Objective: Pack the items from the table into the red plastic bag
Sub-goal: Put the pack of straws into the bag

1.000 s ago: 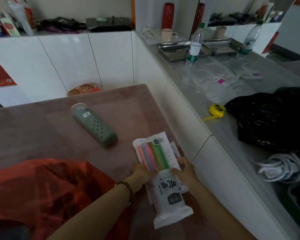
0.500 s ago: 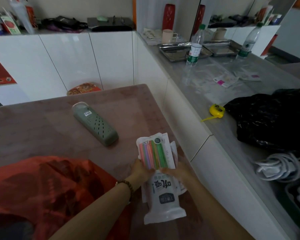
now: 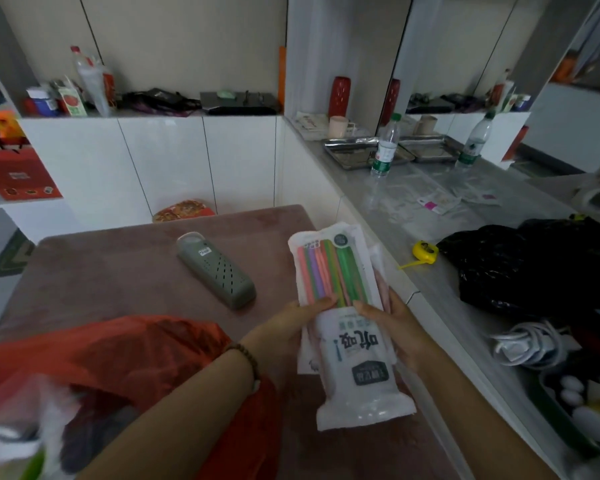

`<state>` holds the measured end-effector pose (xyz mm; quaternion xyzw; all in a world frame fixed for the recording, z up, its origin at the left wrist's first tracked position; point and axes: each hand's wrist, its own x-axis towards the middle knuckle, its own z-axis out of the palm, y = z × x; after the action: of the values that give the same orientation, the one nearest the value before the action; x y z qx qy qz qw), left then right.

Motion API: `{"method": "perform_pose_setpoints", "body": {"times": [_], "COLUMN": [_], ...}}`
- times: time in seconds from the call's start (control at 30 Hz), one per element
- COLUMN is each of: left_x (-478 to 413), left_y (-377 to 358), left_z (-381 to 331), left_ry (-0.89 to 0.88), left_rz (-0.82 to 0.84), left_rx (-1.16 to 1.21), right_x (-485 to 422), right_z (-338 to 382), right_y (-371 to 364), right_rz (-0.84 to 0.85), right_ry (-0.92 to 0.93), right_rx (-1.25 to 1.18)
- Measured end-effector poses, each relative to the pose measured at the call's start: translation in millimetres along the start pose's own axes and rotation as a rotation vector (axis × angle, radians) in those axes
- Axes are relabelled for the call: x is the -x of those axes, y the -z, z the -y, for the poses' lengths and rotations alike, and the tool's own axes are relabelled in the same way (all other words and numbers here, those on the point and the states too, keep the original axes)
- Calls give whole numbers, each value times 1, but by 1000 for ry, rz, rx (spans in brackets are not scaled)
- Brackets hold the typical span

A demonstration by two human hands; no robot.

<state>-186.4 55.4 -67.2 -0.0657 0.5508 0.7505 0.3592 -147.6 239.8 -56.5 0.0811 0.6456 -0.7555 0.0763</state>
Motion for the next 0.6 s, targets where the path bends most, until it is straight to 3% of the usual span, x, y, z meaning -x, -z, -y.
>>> {"method": "perform_pose_setpoints", "body": {"times": [0.27,0.4,0.6], "left_x": [120,186,275], "left_y": [17,57,144], "left_z": [-54,-52,-40], "left_ry": [-329,-403,-432], "left_rz": [-13,-95,-283], "left_rx": [-75,-58,-25], "right_x": [62,89,122], "right_z": [77,79,41], "right_y": [-102,-156,-217], "right_rz": [125,200,169], "right_ry": [237,177,145], "right_rx": [106,264,378]}}
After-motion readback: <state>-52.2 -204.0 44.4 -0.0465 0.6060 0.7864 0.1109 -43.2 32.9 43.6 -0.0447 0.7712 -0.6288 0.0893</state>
